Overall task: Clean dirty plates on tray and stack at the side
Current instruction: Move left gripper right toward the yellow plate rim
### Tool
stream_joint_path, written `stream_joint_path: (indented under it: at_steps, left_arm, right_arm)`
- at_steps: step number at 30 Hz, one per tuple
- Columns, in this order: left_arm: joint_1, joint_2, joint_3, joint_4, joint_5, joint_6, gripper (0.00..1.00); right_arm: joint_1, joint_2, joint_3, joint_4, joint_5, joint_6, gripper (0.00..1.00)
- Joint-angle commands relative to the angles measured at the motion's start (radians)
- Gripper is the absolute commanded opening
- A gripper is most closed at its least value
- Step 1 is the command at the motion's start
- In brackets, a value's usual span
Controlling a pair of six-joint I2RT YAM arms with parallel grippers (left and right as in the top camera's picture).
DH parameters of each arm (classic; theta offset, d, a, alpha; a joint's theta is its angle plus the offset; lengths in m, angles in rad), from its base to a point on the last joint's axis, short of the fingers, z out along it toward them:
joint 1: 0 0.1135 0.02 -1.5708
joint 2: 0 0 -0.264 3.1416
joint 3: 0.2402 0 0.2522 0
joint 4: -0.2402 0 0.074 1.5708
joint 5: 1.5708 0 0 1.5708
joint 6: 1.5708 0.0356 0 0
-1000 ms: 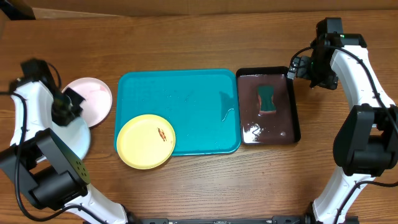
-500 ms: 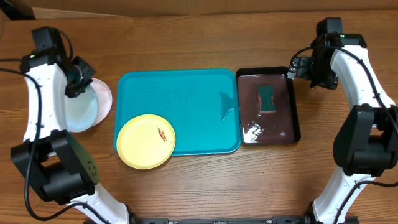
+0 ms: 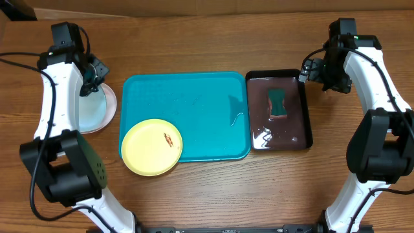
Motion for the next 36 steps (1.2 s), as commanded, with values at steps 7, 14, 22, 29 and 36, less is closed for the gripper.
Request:
stream_joint_path:
  at_steps: [7, 14, 22, 29, 36]
  left_arm:
    - [-0.006, 0.093, 0.028, 0.009, -0.033, 0.045, 0.41]
    - [-0.006, 0.085, 0.22, -0.214, -0.027, 0.088, 0.69]
    - [-0.012, 0.02, 0.312, -0.561, 0.043, 0.113, 0.65]
    - [-0.08, -0.085, 0.26, -0.693, 0.049, 0.183, 0.65]
    - [-0.192, -0.357, -0.043, -0.626, 0.042, 0.161, 0.64]
  right_arm:
    - [-0.001, -0.014, 0.009, 0.005, 0.007, 0.004, 1.0]
    - [-0.001, -0.014, 0.009, 0.005, 0.007, 0.004, 1.0]
    - [-0.001, -0.014, 0.009, 0.005, 0.007, 0.004, 1.0]
    - [-0.001, -0.014, 0.009, 0.005, 0.007, 0.004, 1.0]
    - [-0.001, -0.014, 0.009, 0.005, 0.006, 0.004, 1.0]
